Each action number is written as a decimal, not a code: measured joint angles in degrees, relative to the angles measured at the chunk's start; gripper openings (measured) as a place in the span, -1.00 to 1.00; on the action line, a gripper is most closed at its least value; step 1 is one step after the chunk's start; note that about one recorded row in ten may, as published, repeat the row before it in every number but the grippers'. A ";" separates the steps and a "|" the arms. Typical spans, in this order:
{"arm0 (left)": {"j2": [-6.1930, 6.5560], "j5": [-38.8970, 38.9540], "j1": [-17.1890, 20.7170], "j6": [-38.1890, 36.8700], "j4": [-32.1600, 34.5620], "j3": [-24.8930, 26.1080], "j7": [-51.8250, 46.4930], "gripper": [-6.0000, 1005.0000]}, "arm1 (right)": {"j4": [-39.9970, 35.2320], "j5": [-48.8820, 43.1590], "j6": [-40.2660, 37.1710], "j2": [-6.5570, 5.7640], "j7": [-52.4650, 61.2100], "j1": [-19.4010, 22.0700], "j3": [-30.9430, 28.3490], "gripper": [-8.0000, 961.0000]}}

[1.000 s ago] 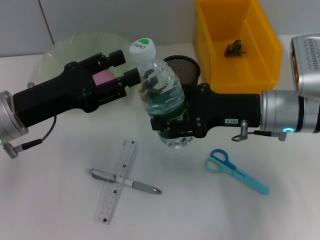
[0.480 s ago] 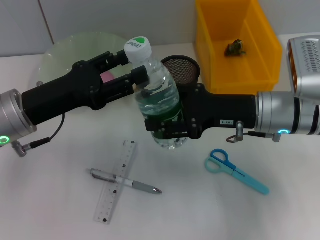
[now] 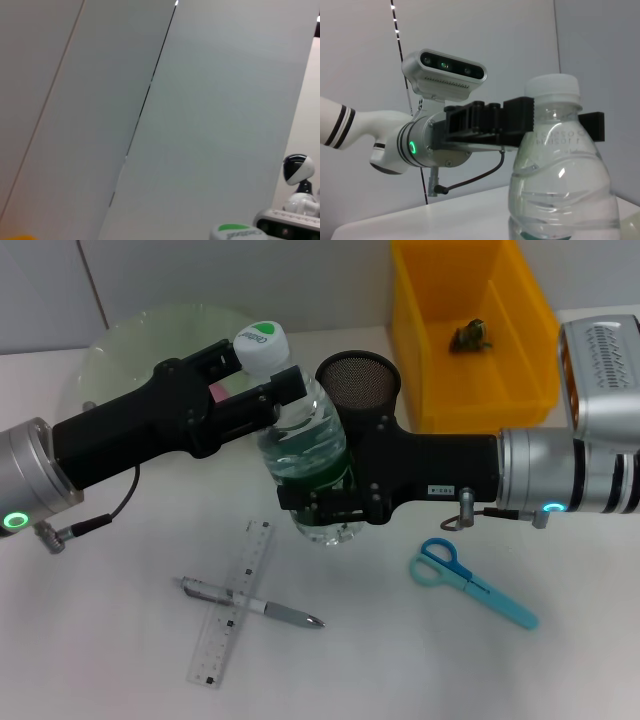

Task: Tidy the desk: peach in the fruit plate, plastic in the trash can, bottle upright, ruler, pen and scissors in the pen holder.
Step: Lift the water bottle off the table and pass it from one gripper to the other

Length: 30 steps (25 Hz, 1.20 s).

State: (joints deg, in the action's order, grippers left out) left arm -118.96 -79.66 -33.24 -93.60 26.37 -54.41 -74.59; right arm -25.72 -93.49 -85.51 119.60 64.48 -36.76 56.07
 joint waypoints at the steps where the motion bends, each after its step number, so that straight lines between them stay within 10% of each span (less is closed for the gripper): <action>1: 0.00 0.11 -0.20 -0.20 -0.31 0.00 0.22 0.44 | 0.22 0.04 0.09 0.00 -0.06 -0.13 0.00 0.61; 30: 0.15 0.61 0.06 -0.51 -1.14 0.48 1.76 0.44 | 0.30 0.70 0.65 -0.13 0.19 -0.90 0.00 0.60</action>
State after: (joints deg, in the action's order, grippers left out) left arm -118.81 -79.05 -33.17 -94.11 25.22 -53.93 -72.83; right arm -25.41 -92.79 -84.86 119.46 64.67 -37.67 56.07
